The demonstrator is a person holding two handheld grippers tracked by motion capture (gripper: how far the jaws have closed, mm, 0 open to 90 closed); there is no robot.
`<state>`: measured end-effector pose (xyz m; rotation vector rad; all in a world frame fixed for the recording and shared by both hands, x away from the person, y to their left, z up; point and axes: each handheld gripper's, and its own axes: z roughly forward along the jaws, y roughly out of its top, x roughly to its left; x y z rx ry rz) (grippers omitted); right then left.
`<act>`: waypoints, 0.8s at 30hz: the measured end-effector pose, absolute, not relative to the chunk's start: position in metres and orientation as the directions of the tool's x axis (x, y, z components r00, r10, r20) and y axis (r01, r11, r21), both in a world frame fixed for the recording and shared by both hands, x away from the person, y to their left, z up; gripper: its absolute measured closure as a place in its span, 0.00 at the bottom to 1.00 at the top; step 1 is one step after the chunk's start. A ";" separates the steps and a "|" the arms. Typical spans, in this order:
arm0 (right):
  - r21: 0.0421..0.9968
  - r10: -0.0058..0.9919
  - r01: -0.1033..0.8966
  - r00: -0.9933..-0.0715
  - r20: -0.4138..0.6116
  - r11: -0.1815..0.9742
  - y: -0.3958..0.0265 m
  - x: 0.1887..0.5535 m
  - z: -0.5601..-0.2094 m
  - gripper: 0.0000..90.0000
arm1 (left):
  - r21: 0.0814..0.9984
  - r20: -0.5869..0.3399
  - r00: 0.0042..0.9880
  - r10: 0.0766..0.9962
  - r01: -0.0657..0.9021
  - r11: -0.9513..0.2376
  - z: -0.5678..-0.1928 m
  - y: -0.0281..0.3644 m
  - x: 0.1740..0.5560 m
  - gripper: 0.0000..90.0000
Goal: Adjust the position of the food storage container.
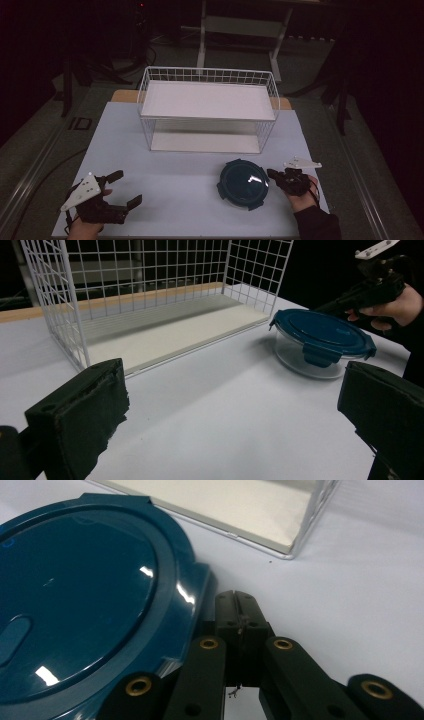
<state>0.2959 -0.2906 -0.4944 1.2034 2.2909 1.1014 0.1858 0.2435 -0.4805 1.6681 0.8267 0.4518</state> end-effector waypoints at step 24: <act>0.742 0.768 0.565 -0.632 0.108 0.361 -0.264 0.280 -0.495 1.00 | 0.950 -0.129 0.688 0.714 0.292 -0.110 -0.483 0.239 0.187 0.00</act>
